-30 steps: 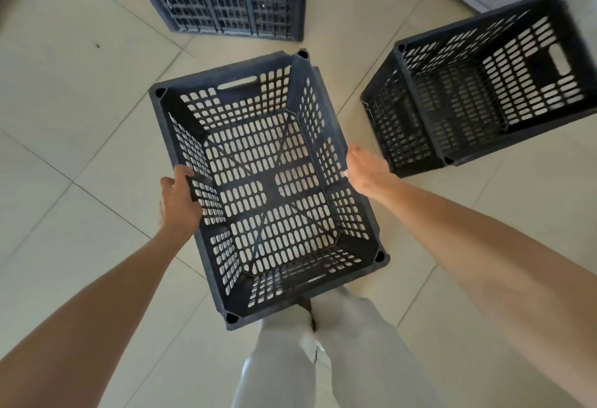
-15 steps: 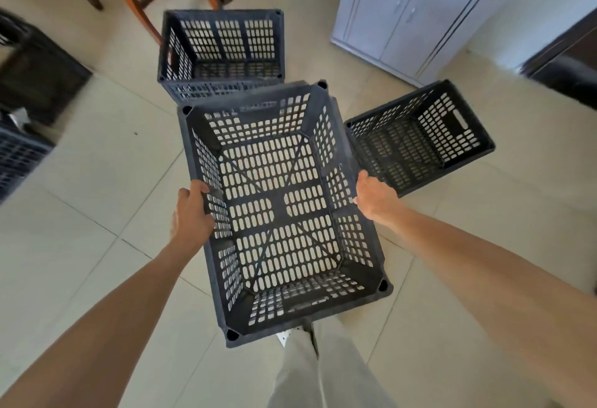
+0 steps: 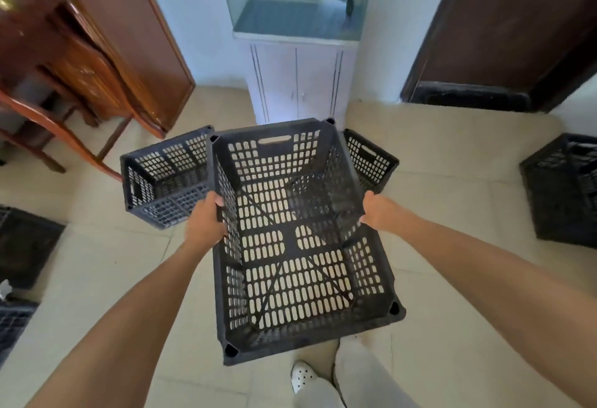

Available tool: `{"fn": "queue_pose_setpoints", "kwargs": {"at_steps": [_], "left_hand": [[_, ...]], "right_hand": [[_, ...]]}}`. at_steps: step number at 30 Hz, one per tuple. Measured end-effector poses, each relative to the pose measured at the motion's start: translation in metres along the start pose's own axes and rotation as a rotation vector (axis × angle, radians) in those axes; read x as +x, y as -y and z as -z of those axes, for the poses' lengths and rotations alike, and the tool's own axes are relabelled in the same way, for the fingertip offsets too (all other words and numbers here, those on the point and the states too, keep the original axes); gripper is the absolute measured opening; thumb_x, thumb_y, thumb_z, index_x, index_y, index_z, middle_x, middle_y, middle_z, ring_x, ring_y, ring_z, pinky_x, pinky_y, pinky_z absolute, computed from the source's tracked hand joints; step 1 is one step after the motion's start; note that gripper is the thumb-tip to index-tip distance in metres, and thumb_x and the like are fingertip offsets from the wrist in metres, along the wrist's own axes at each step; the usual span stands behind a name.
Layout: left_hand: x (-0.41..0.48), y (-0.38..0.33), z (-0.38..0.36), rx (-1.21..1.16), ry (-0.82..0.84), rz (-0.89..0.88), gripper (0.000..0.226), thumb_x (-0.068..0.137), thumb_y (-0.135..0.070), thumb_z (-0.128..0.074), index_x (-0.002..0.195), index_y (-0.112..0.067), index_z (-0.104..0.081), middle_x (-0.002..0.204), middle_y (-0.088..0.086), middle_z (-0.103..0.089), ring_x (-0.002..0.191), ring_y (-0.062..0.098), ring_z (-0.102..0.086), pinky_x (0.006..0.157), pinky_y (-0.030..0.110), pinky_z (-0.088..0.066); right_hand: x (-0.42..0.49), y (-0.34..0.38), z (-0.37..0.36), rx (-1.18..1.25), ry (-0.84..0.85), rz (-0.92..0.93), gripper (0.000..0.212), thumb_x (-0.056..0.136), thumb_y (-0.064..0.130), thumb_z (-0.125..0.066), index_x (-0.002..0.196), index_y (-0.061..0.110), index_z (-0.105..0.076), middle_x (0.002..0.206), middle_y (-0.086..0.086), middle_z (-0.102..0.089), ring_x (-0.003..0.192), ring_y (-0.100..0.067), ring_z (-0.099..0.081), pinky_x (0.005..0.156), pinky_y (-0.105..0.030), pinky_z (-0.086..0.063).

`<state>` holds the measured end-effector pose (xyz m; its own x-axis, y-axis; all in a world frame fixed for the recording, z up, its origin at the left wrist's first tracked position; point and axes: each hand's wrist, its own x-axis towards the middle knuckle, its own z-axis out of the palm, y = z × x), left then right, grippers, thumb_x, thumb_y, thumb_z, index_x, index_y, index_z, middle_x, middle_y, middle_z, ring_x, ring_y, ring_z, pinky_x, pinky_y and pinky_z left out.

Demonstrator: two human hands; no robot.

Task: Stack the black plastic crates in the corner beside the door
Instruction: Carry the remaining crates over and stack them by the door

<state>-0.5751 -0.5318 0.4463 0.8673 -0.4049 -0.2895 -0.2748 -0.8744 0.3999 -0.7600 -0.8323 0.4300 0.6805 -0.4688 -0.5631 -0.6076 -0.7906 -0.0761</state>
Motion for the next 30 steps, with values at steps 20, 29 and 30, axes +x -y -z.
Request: {"fn": "queue_pose_setpoints", "kwargs": {"at_steps": [20,29,30], "left_hand": [[0.083,-0.400,-0.101,0.146,0.131,-0.505,0.039,0.081,0.003,-0.064,0.110,-0.016,-0.045,0.104,0.011,-0.049,0.089,0.025,-0.051,0.074,0.035,-0.042],[0.100,-0.577,-0.180,0.212,0.264,-0.775,0.041,0.081,0.002,-0.065,0.103,-0.023,-0.041,0.103,0.005,-0.050,0.087,0.022,-0.052,0.068,0.030,-0.041],[0.102,-0.598,-0.188,0.218,0.283,-0.799,0.041,0.081,0.002,-0.066,0.103,-0.024,-0.042,0.104,0.004,-0.051,0.087,0.020,-0.053,0.066,0.027,-0.041]], "right_hand": [[-0.040,-0.342,0.069,0.330,-0.119,-0.354,0.034,0.095,0.021,-0.056,0.120,-0.003,-0.054,0.116,-0.016,-0.060,0.100,-0.029,-0.062,0.070,-0.028,-0.041],[-0.064,-0.486,0.066,0.502,-0.166,-0.602,0.045,0.094,0.020,-0.060,0.129,-0.006,-0.049,0.126,-0.018,-0.057,0.111,-0.031,-0.060,0.083,-0.030,-0.047],[-0.065,-0.499,0.065,0.522,-0.168,-0.633,0.046,0.094,0.019,-0.060,0.130,-0.007,-0.048,0.126,-0.018,-0.057,0.112,-0.031,-0.059,0.087,-0.031,-0.048]]}}
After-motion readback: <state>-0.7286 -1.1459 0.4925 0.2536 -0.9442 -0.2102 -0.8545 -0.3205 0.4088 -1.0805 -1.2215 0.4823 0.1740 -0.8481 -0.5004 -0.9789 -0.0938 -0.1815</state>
